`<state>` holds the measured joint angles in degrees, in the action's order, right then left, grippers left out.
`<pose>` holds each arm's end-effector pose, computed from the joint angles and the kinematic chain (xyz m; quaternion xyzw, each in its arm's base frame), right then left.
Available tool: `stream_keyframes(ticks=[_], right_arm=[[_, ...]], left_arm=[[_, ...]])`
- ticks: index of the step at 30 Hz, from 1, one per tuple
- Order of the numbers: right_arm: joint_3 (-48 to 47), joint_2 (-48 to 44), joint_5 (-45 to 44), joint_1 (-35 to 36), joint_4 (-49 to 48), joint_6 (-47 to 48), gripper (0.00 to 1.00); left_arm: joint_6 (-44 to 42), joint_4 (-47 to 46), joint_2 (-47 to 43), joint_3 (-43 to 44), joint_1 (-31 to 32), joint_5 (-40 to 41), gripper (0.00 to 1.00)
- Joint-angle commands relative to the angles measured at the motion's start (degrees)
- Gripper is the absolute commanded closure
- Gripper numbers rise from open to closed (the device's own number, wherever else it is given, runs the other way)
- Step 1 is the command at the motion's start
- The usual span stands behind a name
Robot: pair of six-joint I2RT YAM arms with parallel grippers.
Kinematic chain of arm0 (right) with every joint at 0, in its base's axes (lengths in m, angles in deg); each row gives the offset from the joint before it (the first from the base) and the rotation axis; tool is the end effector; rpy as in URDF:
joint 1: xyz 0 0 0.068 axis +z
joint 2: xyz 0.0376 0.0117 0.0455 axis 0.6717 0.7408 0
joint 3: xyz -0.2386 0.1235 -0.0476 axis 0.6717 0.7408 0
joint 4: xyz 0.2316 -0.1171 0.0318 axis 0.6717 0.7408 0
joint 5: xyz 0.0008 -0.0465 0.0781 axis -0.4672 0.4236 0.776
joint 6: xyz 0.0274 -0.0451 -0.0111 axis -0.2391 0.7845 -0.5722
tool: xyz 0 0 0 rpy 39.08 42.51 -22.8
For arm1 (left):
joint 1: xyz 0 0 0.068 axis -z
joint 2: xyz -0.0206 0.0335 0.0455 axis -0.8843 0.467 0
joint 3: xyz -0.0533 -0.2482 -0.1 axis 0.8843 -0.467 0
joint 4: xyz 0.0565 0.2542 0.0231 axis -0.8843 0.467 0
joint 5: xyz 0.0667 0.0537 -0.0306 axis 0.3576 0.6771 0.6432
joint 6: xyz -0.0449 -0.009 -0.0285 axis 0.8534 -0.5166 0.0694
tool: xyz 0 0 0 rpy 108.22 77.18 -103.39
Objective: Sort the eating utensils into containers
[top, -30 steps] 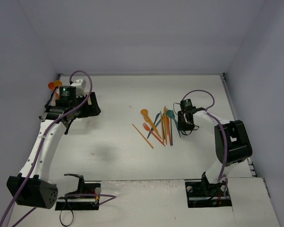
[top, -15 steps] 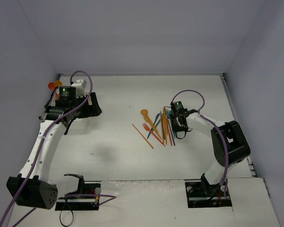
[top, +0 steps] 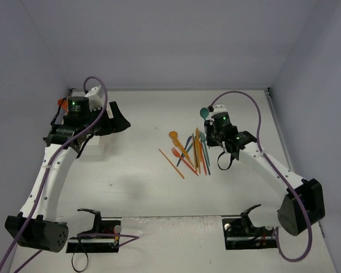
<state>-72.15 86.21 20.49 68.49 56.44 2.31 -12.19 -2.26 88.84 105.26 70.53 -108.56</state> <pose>0.2695 0.1301 0.2826 -0.0797 0.8680 0.1345 0.4713 0.2360 -0.0493 0.3936 -0.0270 0.8585 -0.3112 0.4067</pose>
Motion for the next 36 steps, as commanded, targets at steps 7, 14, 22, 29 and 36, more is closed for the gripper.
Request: stream_keyframes(ticks=[7, 14, 22, 29, 36], right_arm=[[-8.8, -7.4, 3.6, 14.3, -5.9, 0.2, 1.00], [-10.2, -6.6, 3.2, 19.2, -9.1, -0.6, 1.00], [-11.0, -6.2, 3.0, 20.1, -12.1, -1.0, 1.00], [-10.9, -5.7, 2.0, 20.4, -13.2, -1.5, 1.00], [-10.7, -5.6, 1.9, 20.5, -14.0, -1.7, 1.00]], left_arm=[[11.5, -20.4, 2.0, 5.7, 8.7, -3.7, 0.26], [11.5, -23.6, 6.1, 8.0, 17.5, 2.8, 0.26], [12.6, -24.5, 9.7, 9.3, 25.6, 11.7, 0.31], [14.6, -25.9, 12.3, 10.2, 30.2, 16.7, 0.45], [15.0, -27.5, 13.5, 10.1, 31.8, 19.6, 0.62]])
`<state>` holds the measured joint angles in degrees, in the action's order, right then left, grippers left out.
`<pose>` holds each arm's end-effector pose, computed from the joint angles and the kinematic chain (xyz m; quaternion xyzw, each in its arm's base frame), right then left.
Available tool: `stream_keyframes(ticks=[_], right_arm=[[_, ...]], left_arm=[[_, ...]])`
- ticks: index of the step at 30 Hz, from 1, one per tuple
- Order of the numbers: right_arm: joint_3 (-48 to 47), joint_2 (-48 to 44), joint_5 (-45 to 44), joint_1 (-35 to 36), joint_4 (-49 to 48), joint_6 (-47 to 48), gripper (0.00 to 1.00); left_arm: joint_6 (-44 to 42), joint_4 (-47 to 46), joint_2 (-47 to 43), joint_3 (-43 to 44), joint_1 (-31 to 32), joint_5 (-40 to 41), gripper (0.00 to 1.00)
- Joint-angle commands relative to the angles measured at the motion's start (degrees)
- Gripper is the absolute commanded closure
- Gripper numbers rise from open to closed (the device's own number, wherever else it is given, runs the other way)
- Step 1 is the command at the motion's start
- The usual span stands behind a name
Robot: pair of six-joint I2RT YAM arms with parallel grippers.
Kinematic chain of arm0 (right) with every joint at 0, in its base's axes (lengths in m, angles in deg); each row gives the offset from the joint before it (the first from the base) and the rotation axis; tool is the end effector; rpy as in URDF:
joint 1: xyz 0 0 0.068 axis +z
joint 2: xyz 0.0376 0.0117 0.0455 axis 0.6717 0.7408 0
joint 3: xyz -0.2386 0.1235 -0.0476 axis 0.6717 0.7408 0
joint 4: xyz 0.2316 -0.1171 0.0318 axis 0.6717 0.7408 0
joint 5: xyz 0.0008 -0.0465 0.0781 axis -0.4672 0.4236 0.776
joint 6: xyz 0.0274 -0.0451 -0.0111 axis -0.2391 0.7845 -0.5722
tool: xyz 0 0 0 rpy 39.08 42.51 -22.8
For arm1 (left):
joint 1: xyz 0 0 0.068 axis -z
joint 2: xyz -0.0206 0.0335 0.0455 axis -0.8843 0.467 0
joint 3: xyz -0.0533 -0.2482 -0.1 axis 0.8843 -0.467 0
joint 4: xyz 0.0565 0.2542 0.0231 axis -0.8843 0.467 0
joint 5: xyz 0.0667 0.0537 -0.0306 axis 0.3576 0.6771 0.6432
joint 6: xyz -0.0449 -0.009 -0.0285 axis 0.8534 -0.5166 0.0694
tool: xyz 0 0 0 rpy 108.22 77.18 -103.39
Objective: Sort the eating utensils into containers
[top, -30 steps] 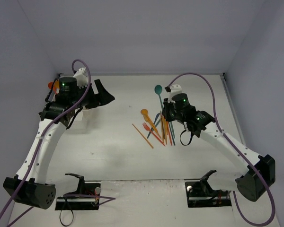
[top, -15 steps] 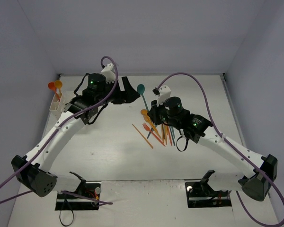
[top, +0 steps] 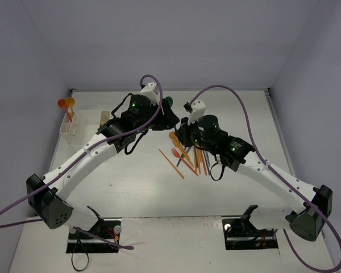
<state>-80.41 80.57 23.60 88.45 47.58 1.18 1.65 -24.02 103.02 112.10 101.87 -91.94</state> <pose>0.2005 0.2083 0.3766 -0.2007 0.7313 0.3223 0.5666 0.2485 -0.2122 0.4049 0.0399 0.8015 -0.4168 0.4269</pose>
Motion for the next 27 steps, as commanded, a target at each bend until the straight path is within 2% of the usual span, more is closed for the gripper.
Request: stream_keyframes(ticks=[1, 9, 14, 19, 21, 24, 27], right_arm=[[-2.4, 0.2, -1.2, 0.5, -5.2, -0.5, 1.00], [-1.8, 0.5, -0.9, 0.8, -5.7, -0.7, 1.00], [-1.8, 0.4, -0.9, 0.9, -5.7, -0.5, 0.84], [-1.1, -0.6, -2.1, 0.7, -5.6, 0.6, 0.59], [-0.6, -1.6, -2.7, 0.5, -5.6, 1.1, 0.49], [0.6, -3.4, -3.7, -0.3, -5.5, 1.4, 0.40], [2.1, -5.0, -3.3, -2.0, -5.1, 1.5, 0.36]], left_arm=[[1.3, -6.2, -0.5, 3.0, 0.5, 3.2, 0.66], [2.1, -7.8, -0.8, 2.3, 0.7, 4.1, 0.99], [0.6, -6.4, -2.4, 1.1, 0.6, 6.0, 1.00], [-3.8, -2.3, -4.8, 1.4, -1.1, 11.4, 1.00], [-5.5, -0.5, -5.7, 1.4, -4.3, 11.7, 1.00], [-8.1, 1.5, -7.1, 1.1, -10.8, 11.1, 1.00], [-12.3, 2.3, -8.8, 0.5, -18.3, 10.8, 1.00]])
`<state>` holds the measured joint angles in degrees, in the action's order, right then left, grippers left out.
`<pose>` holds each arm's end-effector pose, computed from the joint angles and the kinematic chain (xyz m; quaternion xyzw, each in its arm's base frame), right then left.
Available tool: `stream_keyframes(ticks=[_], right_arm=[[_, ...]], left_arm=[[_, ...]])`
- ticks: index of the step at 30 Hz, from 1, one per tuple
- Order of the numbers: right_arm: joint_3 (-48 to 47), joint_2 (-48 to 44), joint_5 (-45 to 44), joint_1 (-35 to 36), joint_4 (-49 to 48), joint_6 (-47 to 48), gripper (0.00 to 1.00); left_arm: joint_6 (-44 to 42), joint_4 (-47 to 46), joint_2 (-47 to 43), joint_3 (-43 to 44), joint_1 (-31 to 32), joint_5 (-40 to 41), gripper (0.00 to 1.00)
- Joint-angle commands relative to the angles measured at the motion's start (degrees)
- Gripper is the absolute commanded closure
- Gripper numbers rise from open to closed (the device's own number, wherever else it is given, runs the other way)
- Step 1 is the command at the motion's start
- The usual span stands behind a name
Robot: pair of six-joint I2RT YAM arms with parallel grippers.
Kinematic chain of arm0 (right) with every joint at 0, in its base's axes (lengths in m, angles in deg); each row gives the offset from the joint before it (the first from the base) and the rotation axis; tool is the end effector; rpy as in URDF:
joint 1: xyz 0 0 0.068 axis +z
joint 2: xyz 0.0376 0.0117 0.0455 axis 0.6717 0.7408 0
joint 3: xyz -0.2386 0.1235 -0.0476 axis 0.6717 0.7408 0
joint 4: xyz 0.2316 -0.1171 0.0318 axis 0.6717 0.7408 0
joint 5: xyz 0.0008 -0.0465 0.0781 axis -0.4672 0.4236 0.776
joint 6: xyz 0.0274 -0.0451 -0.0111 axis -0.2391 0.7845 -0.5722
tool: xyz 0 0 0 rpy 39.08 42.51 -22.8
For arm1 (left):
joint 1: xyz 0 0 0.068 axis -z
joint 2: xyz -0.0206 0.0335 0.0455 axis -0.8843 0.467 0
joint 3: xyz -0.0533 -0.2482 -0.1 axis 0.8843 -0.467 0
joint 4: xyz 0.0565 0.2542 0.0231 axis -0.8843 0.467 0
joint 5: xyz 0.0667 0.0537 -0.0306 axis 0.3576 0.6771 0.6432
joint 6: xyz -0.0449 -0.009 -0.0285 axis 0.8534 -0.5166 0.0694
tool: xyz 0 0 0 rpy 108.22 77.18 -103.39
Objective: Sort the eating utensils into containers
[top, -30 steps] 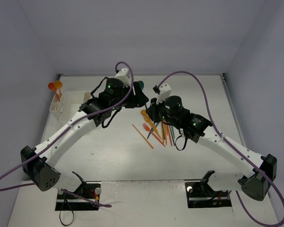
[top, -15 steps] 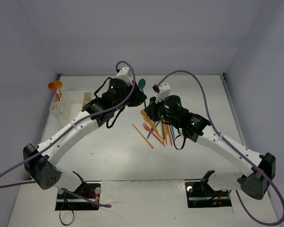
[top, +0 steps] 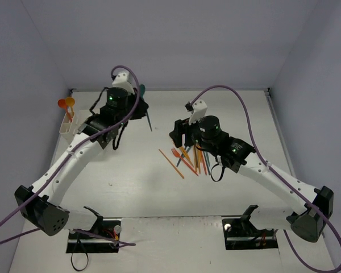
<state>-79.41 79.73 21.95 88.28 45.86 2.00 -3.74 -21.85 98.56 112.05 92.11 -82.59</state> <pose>0.1996 0.2047 0.3775 -0.1930 0.7241 0.3131 0.5834 0.2627 -0.1498 0.4234 -0.0392 0.7904 -0.3103 0.5268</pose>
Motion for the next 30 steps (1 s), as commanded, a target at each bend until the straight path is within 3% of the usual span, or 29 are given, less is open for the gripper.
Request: stream_keyframes(ticks=[1, 8, 17, 22, 30], right_arm=[[1.8, -4.7, -1.5, -2.3, -3.2, 0.6, 0.36], [4.9, -7.5, 2.4, -7.6, -2.2, 2.6, 0.35], [7.7, -9.8, 4.3, -11.5, -1.2, 4.6, 0.35], [8.4, -10.0, 4.3, -11.9, -0.8, 5.1, 0.36], [8.3, -8.9, 4.5, -12.7, -0.4, 5.8, 0.36]], left_arm=[[-9.1, 0.1, -4.6, 0.4, -11.6, 1.2, 1.00], [-21.0, -9.2, -4.5, -2.9, -28.8, -0.3, 1.00], [-24.4, -19.9, 4.2, -1.2, -43.6, -6.5, 1.00], [-24.2, -26.4, 10.1, -0.9, -46.9, -9.1, 1.00], [-25.9, -31.5, 15.9, -1.1, -48.0, -6.6, 1.00]])
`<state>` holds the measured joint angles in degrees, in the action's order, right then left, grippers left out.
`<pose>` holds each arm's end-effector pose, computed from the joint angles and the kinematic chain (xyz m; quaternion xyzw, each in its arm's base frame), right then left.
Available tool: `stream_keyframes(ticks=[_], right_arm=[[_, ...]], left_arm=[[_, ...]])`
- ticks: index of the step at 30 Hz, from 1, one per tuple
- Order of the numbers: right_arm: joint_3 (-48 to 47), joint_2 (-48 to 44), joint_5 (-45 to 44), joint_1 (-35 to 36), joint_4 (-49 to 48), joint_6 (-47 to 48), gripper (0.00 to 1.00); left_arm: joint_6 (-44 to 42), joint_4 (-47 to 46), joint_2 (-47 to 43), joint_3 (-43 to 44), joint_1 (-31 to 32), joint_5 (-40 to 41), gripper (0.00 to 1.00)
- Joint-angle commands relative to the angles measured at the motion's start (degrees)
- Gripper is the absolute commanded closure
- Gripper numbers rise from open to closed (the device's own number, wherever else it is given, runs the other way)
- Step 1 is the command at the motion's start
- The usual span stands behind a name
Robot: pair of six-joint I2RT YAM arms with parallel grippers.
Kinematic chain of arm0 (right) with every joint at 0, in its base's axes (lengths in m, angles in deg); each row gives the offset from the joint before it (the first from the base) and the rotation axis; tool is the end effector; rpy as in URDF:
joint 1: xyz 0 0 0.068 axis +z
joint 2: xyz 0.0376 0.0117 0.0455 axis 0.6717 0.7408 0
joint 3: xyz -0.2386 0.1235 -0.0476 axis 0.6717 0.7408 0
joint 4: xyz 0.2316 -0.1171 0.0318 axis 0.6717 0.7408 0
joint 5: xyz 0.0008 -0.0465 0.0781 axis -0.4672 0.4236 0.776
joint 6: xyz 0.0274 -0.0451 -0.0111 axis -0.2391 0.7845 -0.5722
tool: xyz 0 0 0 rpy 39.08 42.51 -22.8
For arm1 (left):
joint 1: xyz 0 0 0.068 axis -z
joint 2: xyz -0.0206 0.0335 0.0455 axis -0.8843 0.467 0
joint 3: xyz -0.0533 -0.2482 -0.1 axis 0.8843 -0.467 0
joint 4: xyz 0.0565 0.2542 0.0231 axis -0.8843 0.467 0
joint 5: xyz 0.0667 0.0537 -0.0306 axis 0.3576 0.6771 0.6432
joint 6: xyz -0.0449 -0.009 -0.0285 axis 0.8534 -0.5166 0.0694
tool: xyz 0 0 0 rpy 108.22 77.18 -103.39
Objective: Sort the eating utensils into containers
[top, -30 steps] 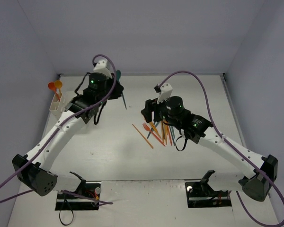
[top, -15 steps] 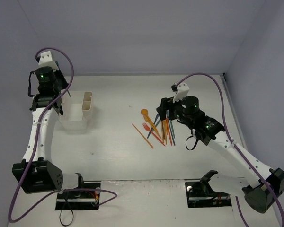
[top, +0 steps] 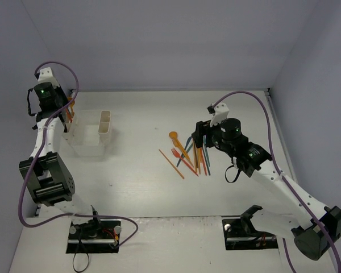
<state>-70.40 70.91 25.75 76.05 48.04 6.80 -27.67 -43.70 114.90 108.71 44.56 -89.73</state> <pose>0.2062 0.1390 0.3550 -0.1700 0.7438 0.2409 0.5999 0.3740 0.1154 0.3496 -0.1596 0.7629 0.0081 0.6264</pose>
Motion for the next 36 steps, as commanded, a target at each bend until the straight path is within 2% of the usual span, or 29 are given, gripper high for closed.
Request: stream_keyframes(ticks=[1, 16, 21, 25, 28, 32, 36], right_arm=[[-0.8, 0.2, 0.7, -0.5, -2.6, 0.9, 0.36], [-1.9, 4.3, 1.3, -1.2, -2.6, 1.3, 0.36], [-2.2, 4.6, 1.7, -1.2, -2.6, 1.4, 0.36], [-2.1, 4.7, 2.0, -1.2, -2.6, 1.3, 0.36], [-2.2, 4.4, 2.0, -1.2, -2.5, 1.4, 0.36], [-2.5, 4.4, 2.0, -1.2, -2.5, 1.6, 0.36], [-2.8, 4.4, 2.6, -1.2, -2.6, 1.5, 0.36]], left_arm=[[-2.1, -9.9, -0.1, 2.4, -0.6, 0.8, 1.00], [-2.1, -12.2, 4.3, -0.7, -1.3, 1.0, 0.96], [-2.7, -12.9, 3.8, -1.9, -1.4, 1.4, 0.87], [-1.9, -13.0, 3.3, -2.6, -1.7, 1.4, 0.84], [-1.6, -12.9, 1.9, -3.2, -1.7, 0.8, 0.79], [-1.8, -12.2, -2.4, -5.3, -1.8, -0.3, 0.65], [0.1, -7.5, -6.6, -6.0, -1.7, 0.3, 0.54]])
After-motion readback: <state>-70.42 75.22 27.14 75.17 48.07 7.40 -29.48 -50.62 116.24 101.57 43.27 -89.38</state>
